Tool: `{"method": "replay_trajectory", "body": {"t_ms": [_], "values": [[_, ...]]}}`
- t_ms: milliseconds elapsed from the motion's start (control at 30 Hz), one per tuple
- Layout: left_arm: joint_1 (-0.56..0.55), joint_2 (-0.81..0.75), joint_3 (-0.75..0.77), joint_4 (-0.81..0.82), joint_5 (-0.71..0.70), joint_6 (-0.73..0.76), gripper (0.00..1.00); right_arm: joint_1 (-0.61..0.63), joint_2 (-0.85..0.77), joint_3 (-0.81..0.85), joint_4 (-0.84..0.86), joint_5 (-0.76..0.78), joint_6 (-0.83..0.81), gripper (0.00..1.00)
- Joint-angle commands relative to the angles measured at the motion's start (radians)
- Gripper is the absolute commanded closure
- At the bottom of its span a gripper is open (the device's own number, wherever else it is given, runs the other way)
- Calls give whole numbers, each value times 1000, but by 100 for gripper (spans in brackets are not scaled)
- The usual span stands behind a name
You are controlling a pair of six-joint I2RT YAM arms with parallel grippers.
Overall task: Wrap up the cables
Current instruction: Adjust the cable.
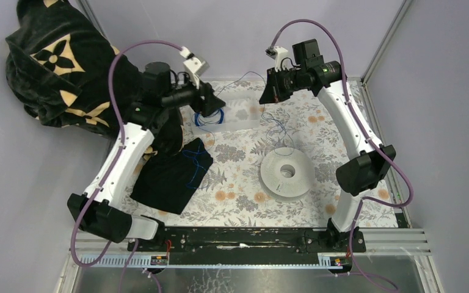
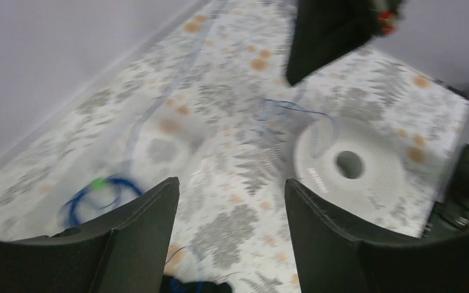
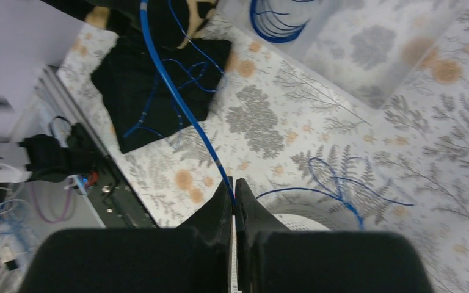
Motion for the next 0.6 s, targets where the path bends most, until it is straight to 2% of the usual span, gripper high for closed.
{"method": "replay_trajectory", "body": {"t_ms": [0,400,567], "values": [[-98,21,-80,189,132,-94,29,7,16,53,76,-170,148,100],[-157,146,-183,476,177,-189,22,7,-15,23,239,-365,360,100],[-176,193,-179,528,206,-243,25,8,-27,-5,284,-390,399,100]]}}
